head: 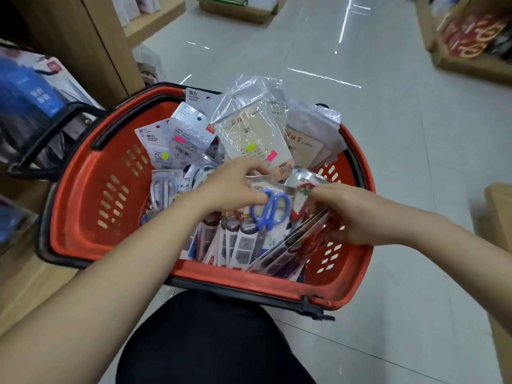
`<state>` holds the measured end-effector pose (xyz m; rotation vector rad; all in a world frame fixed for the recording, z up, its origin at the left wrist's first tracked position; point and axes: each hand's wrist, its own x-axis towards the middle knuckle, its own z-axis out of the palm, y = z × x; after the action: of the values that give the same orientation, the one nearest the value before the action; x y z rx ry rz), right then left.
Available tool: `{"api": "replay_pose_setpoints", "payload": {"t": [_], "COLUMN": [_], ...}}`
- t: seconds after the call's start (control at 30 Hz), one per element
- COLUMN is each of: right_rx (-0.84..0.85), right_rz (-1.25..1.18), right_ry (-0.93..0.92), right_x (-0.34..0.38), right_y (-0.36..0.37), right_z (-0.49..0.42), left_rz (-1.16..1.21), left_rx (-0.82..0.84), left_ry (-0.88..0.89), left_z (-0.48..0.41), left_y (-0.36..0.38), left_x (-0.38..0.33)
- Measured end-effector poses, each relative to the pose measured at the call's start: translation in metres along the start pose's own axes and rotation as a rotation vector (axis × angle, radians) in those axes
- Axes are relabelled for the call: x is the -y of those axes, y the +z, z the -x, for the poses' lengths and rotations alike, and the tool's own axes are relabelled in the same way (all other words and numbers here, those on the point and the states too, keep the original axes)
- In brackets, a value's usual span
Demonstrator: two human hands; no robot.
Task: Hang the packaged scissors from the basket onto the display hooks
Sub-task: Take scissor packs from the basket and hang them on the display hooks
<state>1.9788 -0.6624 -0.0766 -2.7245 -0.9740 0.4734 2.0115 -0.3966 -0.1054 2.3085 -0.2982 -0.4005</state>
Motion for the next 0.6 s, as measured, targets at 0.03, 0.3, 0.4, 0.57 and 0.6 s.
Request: {"api": "replay_pose_setpoints", "payload": {"t": [0.03, 0.3, 0.4, 0.57, 0.6], "right_rx": [0.021, 0.095, 0.113, 0.16, 0.173], "right_rz": [0.015, 0.128, 0.36, 0.594, 0.575], "right_ry": [0.007, 0.056, 0.048, -0.047, -0.059], "right_x": [0.001, 0.003, 0.014, 0.037, 0.038], "right_y": [0.001, 0.002, -0.005, -0.004, -0.001], "right_z": [-0.002, -0.01, -0.016, -0.035, -0.038], "left_rz": [-0.006, -0.199, -0.114, -0.332, -0.391], "left_rx": [0.001, 0.141, 0.199, 0.189, 0.185], "left_ry": [-0.017, -0.085, -0.1, -0.061, -0.058], "left_z": [0.002, 0.011, 0.015, 0.012, 0.012], "left_y": [-0.005, -0.047, -0.05, -0.039, -0.038], "left_x": [0.001, 0.007, 0.009, 0.001, -0.001]}}
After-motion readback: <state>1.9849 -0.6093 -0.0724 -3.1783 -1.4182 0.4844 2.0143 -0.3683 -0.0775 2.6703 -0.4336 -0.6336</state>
